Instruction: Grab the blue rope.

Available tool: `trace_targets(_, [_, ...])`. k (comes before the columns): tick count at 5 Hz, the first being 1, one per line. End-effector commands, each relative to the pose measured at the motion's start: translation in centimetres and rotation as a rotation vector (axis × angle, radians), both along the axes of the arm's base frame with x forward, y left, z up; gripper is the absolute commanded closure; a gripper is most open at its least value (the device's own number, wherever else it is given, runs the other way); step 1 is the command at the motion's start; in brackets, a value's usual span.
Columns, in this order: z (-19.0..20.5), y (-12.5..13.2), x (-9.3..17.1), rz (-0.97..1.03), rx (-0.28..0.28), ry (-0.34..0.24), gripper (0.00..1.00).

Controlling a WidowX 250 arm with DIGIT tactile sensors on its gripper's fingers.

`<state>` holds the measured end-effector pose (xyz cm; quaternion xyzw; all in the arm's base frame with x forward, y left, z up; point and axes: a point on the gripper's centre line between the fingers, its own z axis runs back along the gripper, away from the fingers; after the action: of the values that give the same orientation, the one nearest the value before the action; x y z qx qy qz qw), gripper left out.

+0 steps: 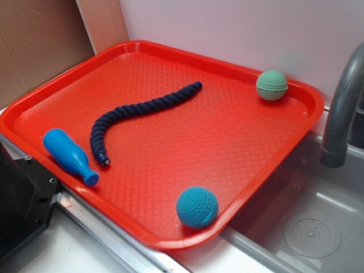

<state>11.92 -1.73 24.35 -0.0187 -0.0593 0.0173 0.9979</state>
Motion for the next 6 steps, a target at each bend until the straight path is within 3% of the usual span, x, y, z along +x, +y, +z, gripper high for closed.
trace_targets(1, [0.0,0.0,0.0,0.0,0.0,0.0,0.0])
trace_targets(2, [-1.4,1.9,1.8,0.015,0.065,-0.09,0.0])
trace_targets(3, [-3.3,3.0,4.1,-0.095,0.193,-0.132,0.0])
trace_targets(4, [-5.3,4.2,6.9,-0.238,0.183,-0.183,0.0])
trace_targets(6, [-10.4,3.4,11.3,-0.293,0.224,-0.144,0.0])
